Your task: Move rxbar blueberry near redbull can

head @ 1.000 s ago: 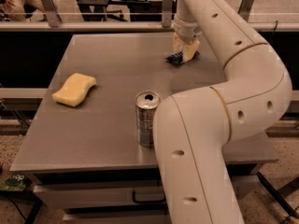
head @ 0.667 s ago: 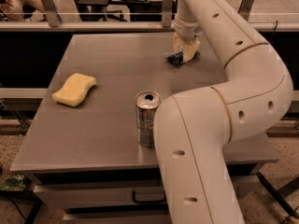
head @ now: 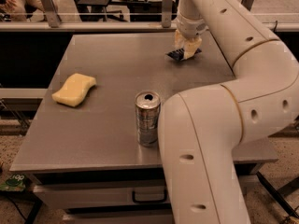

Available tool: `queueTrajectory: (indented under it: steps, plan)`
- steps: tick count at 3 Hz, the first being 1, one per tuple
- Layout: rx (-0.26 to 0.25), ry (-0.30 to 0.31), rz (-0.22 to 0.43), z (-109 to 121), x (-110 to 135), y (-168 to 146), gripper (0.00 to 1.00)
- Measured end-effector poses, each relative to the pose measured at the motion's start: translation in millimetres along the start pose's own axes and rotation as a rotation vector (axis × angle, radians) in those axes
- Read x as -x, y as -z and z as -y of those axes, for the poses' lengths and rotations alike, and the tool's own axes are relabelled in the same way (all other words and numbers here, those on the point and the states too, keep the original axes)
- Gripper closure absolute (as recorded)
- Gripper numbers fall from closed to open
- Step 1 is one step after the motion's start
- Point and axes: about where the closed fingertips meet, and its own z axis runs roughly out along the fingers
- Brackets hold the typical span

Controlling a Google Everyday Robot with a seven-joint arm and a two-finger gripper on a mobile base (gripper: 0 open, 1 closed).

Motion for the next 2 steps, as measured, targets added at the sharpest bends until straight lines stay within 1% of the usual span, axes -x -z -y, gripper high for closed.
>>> queueTrajectory:
  steps: [1,2]
  plan:
    - [-0.017,0.002,0.020,-15,8,24,1.00]
    - [-0.006,0.017,0.037,-40,22,38,1.00]
